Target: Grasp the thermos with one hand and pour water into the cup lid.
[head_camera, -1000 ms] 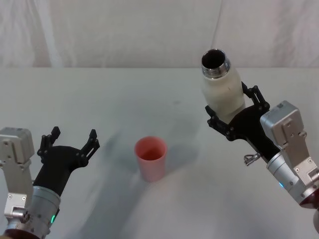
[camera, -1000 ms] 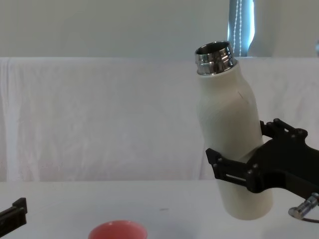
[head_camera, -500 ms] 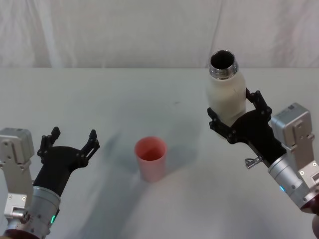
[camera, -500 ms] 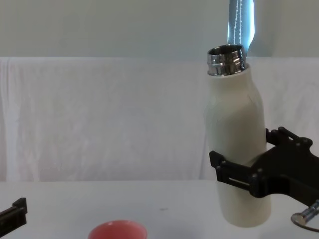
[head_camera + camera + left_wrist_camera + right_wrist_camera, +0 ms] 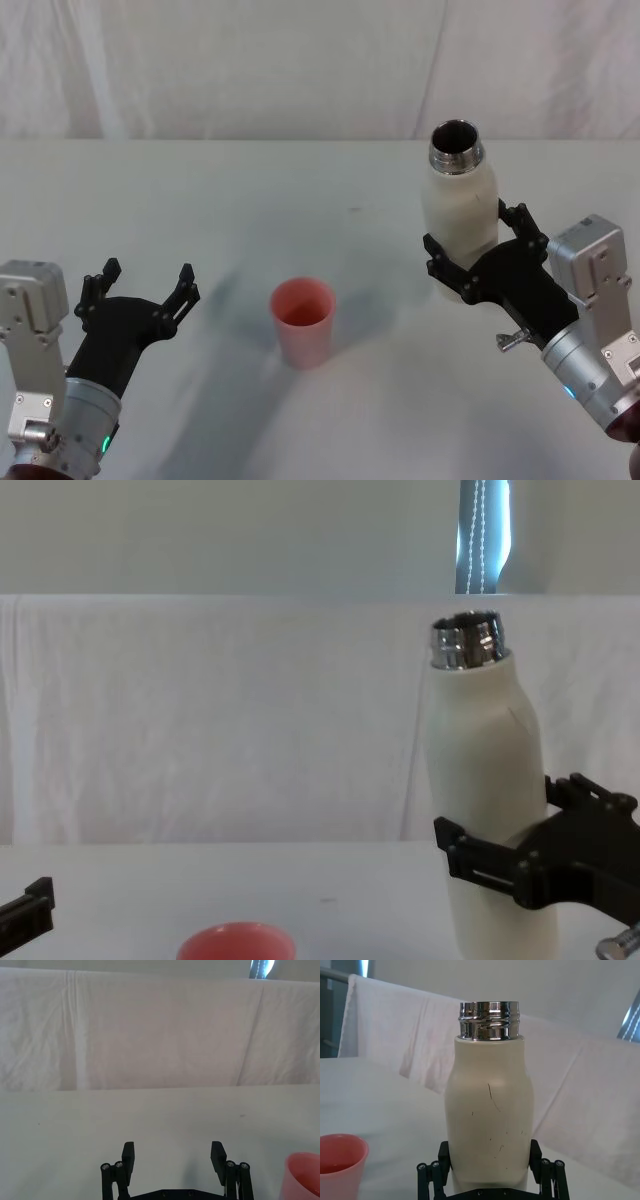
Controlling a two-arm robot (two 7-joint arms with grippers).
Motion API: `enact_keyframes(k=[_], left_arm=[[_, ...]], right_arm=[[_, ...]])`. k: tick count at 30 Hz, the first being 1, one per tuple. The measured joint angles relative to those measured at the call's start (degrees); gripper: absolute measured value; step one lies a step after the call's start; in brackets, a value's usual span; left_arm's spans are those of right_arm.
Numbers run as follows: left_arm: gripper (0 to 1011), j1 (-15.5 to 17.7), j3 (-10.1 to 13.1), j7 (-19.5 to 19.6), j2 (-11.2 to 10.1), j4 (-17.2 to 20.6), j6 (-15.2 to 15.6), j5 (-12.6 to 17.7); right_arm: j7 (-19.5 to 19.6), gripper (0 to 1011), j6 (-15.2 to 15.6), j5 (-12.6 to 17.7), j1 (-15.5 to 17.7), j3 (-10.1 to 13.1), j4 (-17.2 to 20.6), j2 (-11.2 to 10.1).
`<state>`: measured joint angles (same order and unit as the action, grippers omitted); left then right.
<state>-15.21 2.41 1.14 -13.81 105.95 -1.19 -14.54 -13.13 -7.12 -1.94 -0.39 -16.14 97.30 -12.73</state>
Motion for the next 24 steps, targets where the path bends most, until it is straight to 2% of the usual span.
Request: enact_keyframes(k=[24], left_arm=[[1001,0.0,0.0,0.0,0.0,0.0,0.0,0.0]], right_arm=[[-0.4,957,1.8,6.4,0.8,1.3,-1.8,1.6]])
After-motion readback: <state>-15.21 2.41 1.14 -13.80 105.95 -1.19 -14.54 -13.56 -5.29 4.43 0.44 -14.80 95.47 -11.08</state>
